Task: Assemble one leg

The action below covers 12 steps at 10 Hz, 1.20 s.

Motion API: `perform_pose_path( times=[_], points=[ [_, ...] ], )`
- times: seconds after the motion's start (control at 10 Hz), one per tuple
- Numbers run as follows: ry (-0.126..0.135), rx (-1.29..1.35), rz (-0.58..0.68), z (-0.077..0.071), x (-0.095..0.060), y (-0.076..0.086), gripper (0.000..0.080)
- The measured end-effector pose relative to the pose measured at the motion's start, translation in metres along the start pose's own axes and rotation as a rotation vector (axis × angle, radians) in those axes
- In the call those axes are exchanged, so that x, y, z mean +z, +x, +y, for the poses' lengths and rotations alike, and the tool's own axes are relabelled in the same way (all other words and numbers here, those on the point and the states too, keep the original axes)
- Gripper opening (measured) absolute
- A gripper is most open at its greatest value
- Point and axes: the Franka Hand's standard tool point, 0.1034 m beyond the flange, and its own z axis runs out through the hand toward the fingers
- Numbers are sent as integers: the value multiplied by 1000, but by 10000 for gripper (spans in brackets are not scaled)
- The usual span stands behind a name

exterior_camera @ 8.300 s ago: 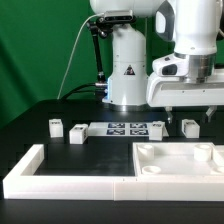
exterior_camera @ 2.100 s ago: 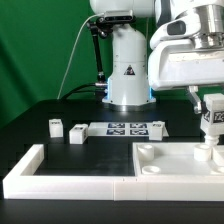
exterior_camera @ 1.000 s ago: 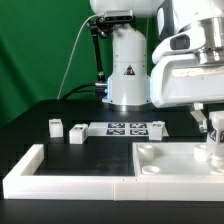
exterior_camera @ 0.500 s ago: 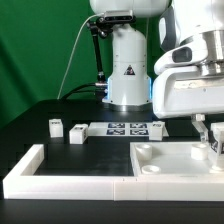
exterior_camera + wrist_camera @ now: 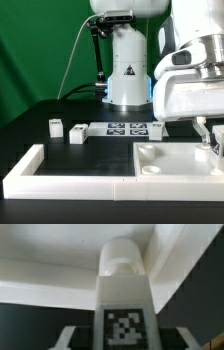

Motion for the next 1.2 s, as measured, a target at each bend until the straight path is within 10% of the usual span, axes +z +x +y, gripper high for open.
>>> perform_pose_path(
  times=[0.1,0.3,1.2],
  points=[
    [0,0,0,0,0,0,292],
    [0,0,0,0,0,0,607],
    [5,3,-34,2,-11,12,649]
  ],
)
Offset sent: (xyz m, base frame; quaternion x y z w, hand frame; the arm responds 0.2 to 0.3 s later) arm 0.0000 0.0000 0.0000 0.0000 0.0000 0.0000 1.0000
